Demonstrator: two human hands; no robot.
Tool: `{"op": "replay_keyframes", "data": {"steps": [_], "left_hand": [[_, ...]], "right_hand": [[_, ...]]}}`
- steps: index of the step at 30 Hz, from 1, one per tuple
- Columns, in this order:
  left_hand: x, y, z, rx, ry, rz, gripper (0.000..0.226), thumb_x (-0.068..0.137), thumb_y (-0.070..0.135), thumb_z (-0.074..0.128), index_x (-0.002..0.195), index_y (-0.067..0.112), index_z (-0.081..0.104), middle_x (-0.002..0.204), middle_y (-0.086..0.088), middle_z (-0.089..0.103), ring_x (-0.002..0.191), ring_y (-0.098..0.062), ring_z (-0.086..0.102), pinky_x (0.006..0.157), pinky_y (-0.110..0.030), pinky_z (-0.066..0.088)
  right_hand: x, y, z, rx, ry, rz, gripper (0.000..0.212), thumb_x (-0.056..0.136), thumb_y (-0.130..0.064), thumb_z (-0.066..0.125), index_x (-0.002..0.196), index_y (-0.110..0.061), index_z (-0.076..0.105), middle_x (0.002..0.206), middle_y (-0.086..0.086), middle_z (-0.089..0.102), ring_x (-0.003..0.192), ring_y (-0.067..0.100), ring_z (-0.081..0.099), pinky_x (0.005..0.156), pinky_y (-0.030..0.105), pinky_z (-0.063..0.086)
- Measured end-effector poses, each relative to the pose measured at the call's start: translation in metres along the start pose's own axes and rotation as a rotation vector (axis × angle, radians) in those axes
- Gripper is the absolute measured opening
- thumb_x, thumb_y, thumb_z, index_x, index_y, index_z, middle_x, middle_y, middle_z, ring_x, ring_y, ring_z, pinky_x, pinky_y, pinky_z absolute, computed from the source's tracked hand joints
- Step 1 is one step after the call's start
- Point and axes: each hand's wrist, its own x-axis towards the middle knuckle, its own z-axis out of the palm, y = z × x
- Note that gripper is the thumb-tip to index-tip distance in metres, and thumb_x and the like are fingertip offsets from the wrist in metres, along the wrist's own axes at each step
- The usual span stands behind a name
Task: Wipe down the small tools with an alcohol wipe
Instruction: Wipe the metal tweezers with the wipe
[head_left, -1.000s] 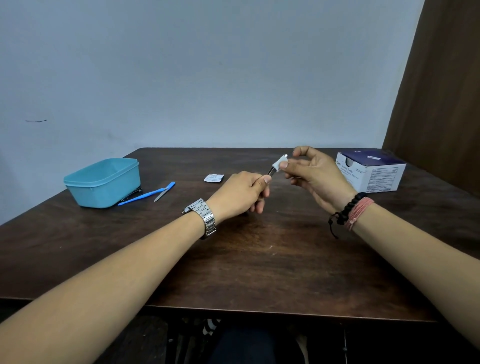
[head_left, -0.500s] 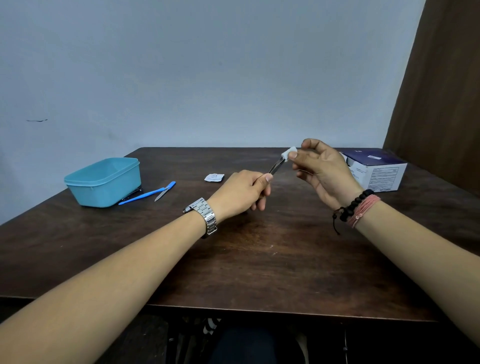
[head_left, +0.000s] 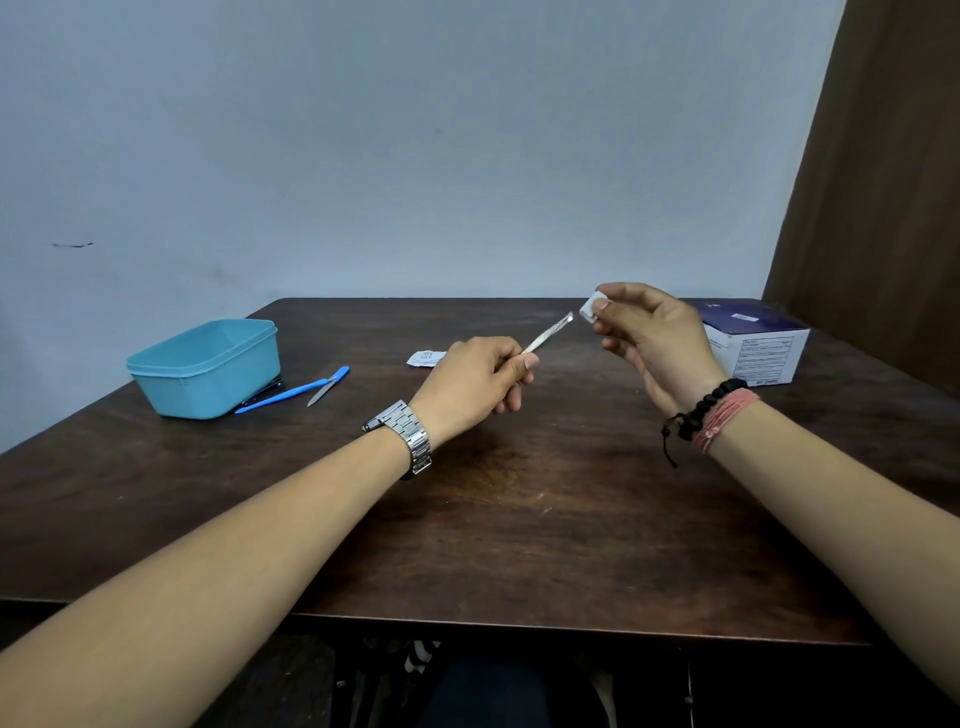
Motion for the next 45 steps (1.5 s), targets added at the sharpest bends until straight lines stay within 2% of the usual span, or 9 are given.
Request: {"op": "replay_keyframes", "data": {"steps": [4,10,13,18,22,28,35,40,45], "left_hand": [[0.000,-0.001,0.000,0.011,0.015,0.009,0.027,0.098,0.031,0.053,0.080,0.015,0.065,0.060,0.004,0.069,0.053,-0.011,0.062,0.063,-0.020,0.050],[0.000,0.000,-0.001,0.029,0.025,0.000,0.026,0.097,0.032,0.054,0.081,0.015,0.066,0.062,0.004,0.071,0.056,-0.013,0.064,0.063,-0.019,0.051],[-0.001,0.002,-0.002,0.047,0.045,-0.005,0.027,0.097,0.033,0.054,0.081,0.016,0.066,0.063,0.005,0.071,0.057,-0.013,0.066,0.061,-0.012,0.047],[-0.001,0.002,-0.002,0.061,0.059,-0.007,0.025,0.096,0.034,0.055,0.082,0.017,0.067,0.062,0.008,0.071,0.057,-0.012,0.066,0.062,-0.015,0.049],[0.001,0.001,-0.003,0.042,0.059,-0.002,0.025,0.095,0.033,0.056,0.082,0.015,0.066,0.062,0.009,0.071,0.055,-0.012,0.066,0.065,-0.022,0.054],[-0.002,0.005,-0.002,0.049,0.043,0.004,0.024,0.095,0.033,0.057,0.081,0.017,0.065,0.065,0.009,0.072,0.055,-0.008,0.067,0.063,-0.018,0.053],[-0.002,0.005,-0.003,0.050,0.031,0.001,0.023,0.095,0.034,0.057,0.082,0.017,0.066,0.066,0.009,0.073,0.056,-0.008,0.067,0.064,-0.021,0.055],[-0.003,0.006,-0.003,0.063,0.053,-0.014,0.024,0.095,0.035,0.057,0.084,0.016,0.067,0.067,0.009,0.073,0.058,-0.009,0.067,0.060,-0.016,0.050],[-0.003,0.005,-0.003,0.079,0.054,-0.008,0.025,0.095,0.036,0.057,0.084,0.016,0.066,0.067,0.010,0.073,0.055,-0.005,0.067,0.065,-0.020,0.054]], "right_hand": [[0.001,0.001,0.000,-0.015,0.002,0.024,0.009,0.086,-0.004,0.067,0.090,-0.012,0.065,0.080,0.002,0.069,0.063,0.006,0.061,0.059,0.016,0.049],[0.000,0.002,0.003,-0.037,-0.014,0.026,0.009,0.085,-0.003,0.068,0.085,-0.011,0.065,0.069,-0.003,0.069,0.060,0.004,0.060,0.054,0.015,0.046],[-0.001,0.002,0.004,-0.070,-0.046,0.023,0.009,0.084,-0.004,0.069,0.083,-0.011,0.065,0.065,-0.005,0.069,0.060,0.005,0.060,0.054,0.015,0.046],[-0.003,0.005,0.005,-0.121,-0.065,0.019,0.008,0.083,-0.006,0.072,0.083,-0.010,0.065,0.072,0.001,0.069,0.063,0.008,0.062,0.054,0.017,0.047],[0.000,0.002,0.002,-0.064,0.019,-0.008,0.010,0.083,-0.006,0.072,0.082,-0.012,0.064,0.075,0.003,0.068,0.064,0.009,0.062,0.055,0.017,0.047],[0.000,0.004,0.001,-0.009,0.066,0.024,0.010,0.084,-0.005,0.071,0.083,-0.011,0.063,0.071,0.000,0.070,0.062,0.007,0.064,0.056,0.018,0.049],[-0.003,0.005,0.004,-0.022,-0.033,0.069,0.008,0.085,-0.005,0.069,0.083,-0.010,0.063,0.064,-0.004,0.069,0.061,0.005,0.063,0.058,0.017,0.050],[-0.006,0.005,0.006,-0.058,-0.074,0.070,0.008,0.084,-0.004,0.069,0.082,-0.009,0.063,0.073,0.003,0.068,0.062,0.006,0.063,0.059,0.017,0.050],[-0.009,0.009,0.009,-0.075,-0.109,0.084,0.013,0.082,-0.002,0.071,0.080,-0.009,0.061,0.075,0.007,0.067,0.062,0.008,0.064,0.058,0.018,0.051]]}}
